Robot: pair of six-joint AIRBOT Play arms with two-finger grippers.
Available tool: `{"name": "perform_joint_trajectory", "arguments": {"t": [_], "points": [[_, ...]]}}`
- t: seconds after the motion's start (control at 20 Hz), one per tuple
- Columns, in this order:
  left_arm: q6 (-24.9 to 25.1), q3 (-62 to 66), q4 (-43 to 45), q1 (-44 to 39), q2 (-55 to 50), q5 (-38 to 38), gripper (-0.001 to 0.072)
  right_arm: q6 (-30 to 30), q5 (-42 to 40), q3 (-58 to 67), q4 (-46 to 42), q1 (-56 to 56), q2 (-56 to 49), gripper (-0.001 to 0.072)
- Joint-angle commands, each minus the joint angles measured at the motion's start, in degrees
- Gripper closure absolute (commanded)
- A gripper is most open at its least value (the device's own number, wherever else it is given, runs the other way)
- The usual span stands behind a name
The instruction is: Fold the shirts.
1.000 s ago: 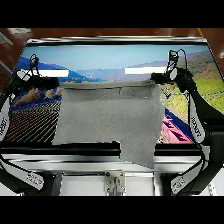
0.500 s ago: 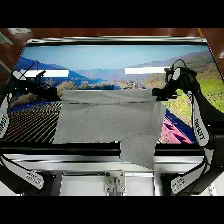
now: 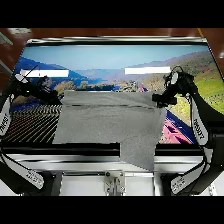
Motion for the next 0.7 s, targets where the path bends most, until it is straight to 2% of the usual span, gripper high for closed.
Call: {"name": "perform_joint_trajectory", "arguments": {"t": [0.0, 0.2, 0.25, 0.3, 0.35, 0.4, 0.5, 0.65], "points": [[-0.6, 0.1, -1.5, 0.1, -0.5, 3.7, 0.0671, 0.6, -0.7, -0.1, -0.6, 0.0, 0.0, 0.0653], [-0.6, 0.1, -1.6, 0.2, -1.3, 3.9, 0.0671, 0.8, -1.1, -0.1, -0.5, 0.0, 0.0, 0.0651], [-0.6, 0.1, -1.8, 0.2, -1.3, 3.8, 0.0636, 0.7, -1.2, -0.1, -0.6, 0.0, 0.0, 0.0592], [-0.6, 0.2, -2.4, 0.2, -1.2, 2.9, 0.0449, 0.7, -1.1, -0.1, -0.5, 0.0, 0.2, 0.0423], [-0.6, 0.8, -2.4, 0.4, -1.1, 1.4, 0.0344, 0.1, -1.0, -0.1, -0.4, 0.0, 0.9, 0.0269], [-0.7, 1.8, -2.5, 0.8, -0.8, -0.8, 0.0312, -0.9, -0.7, -0.1, -0.3, 0.0, 2.1, 0.0239], [-1.9, 4.2, -2.4, 2.7, 0.7, -6.0, 0.0316, -3.5, 2.0, 0.0, -3.0, -0.4, 6.1, 0.0239], [-2.7, 4.4, 1.7, 7.3, 6.2, -15.1, 0.0317, -8.1, 12.7, -0.1, -8.3, -4.6, 12.7, 0.0239]]}}
